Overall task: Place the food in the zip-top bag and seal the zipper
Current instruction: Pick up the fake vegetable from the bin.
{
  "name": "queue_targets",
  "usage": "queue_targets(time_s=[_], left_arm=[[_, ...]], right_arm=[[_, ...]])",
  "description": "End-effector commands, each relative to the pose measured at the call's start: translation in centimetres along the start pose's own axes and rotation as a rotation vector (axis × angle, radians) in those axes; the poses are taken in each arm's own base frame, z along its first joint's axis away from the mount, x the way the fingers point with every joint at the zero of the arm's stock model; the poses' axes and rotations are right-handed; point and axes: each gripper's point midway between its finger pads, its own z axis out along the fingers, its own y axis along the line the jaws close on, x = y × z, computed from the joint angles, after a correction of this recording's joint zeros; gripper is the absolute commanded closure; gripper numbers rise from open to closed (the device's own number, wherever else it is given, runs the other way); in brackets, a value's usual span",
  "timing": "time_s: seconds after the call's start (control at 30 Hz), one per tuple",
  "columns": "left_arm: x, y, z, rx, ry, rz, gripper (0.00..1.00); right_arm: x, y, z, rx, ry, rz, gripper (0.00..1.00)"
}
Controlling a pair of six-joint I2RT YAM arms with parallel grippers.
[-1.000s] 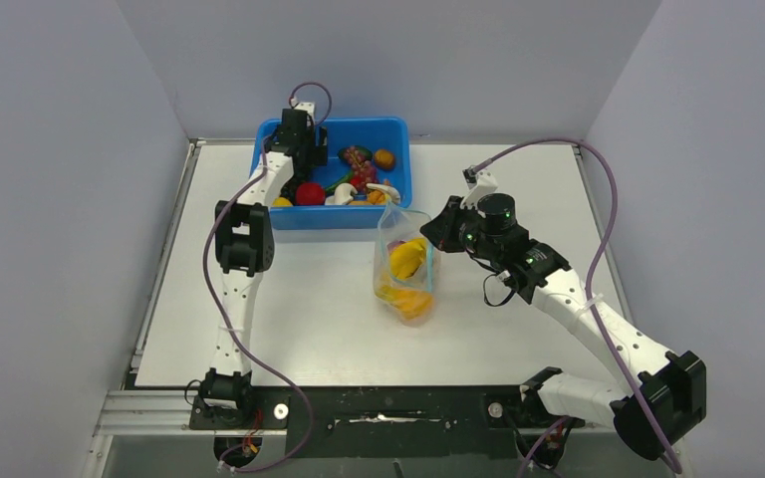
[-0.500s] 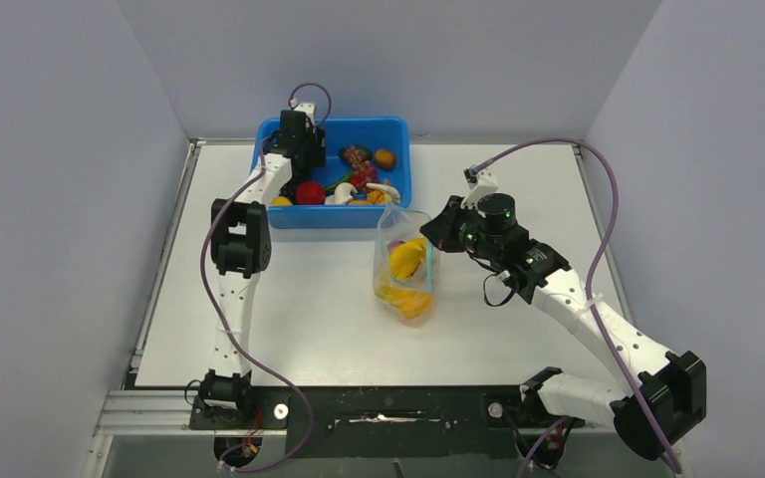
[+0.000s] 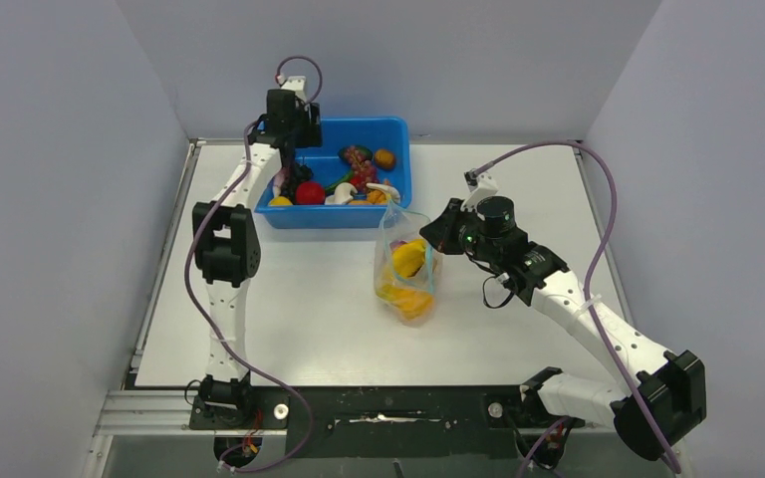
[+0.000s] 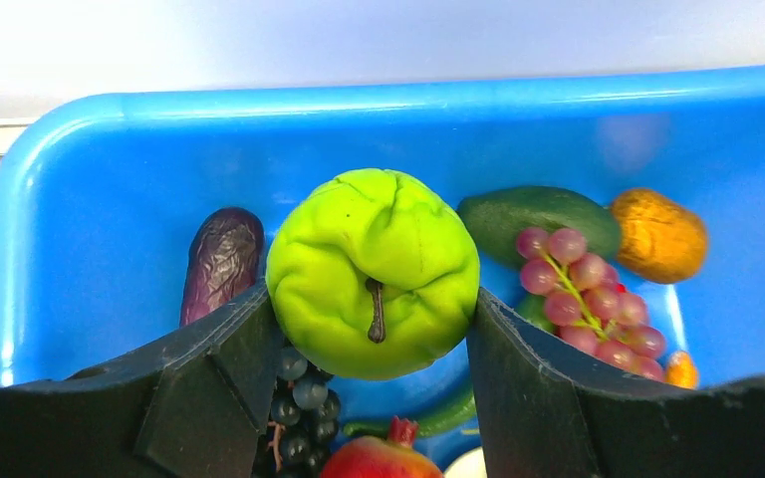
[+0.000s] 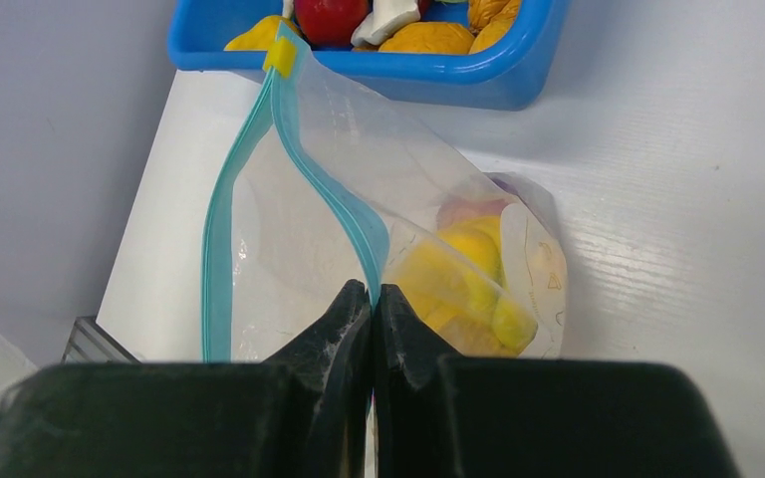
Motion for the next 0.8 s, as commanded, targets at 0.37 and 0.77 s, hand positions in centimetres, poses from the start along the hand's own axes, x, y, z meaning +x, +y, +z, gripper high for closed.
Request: queue_targets(time_s=[0.37, 0.77], left_arm=[[-6.9, -5.2, -14.8, 0.259, -0.115, -0.202, 0.55], [-1.4, -11.7, -27.9, 0.641, -0.049, -0.355, 0.62]], right_arm=[[-2.1, 2.8, 0.1, -0.113, -0.066, 0.09, 1.0], [-2.8, 2.9, -0.1, -0.101, -0.078, 0.109, 1.0]])
